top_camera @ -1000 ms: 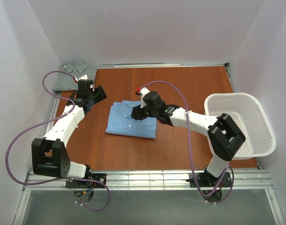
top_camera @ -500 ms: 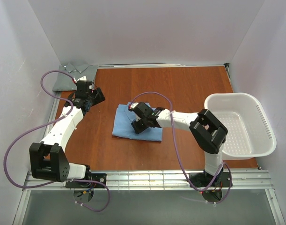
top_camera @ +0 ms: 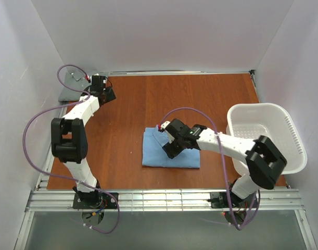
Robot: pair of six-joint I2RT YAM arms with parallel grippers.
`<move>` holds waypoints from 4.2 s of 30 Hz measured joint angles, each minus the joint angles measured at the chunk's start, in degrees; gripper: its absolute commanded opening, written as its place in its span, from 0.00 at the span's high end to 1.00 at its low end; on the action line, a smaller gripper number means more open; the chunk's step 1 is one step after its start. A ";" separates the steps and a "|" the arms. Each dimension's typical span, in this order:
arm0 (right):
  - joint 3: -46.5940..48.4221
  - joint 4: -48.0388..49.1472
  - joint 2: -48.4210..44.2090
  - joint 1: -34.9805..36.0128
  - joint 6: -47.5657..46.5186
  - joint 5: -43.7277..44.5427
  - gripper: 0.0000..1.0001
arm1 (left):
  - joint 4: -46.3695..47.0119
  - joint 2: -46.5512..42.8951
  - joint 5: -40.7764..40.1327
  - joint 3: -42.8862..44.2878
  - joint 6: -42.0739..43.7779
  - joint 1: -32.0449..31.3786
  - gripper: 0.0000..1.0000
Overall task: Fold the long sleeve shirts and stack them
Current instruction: Neatly place the folded shirt to the corner
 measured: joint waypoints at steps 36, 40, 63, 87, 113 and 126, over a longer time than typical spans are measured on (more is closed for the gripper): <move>-3.93 3.41 -17.99 -0.09 2.56 -1.97 0.18 | 7.32 32.89 -10.05 24.46 18.36 0.81 0.99; -3.98 3.52 -19.65 -0.11 2.99 -0.42 0.18 | 2.75 27.74 -9.07 18.51 11.58 -3.06 0.93; -16.02 4.83 -37.75 -0.17 13.11 4.02 0.19 | -3.82 10.43 8.48 -2.38 -17.46 -26.64 0.83; -17.84 3.93 -38.38 -7.06 16.44 4.17 0.15 | -6.21 -0.02 9.77 -10.51 -22.45 -33.03 0.22; -11.65 2.75 -13.79 -34.86 4.17 -9.42 0.22 | -0.94 -25.86 29.94 -39.08 -30.80 -38.71 0.22; -11.65 5.99 -12.28 -34.88 4.07 -10.43 0.23 | 3.06 -19.37 33.90 -39.82 -35.06 -46.21 0.36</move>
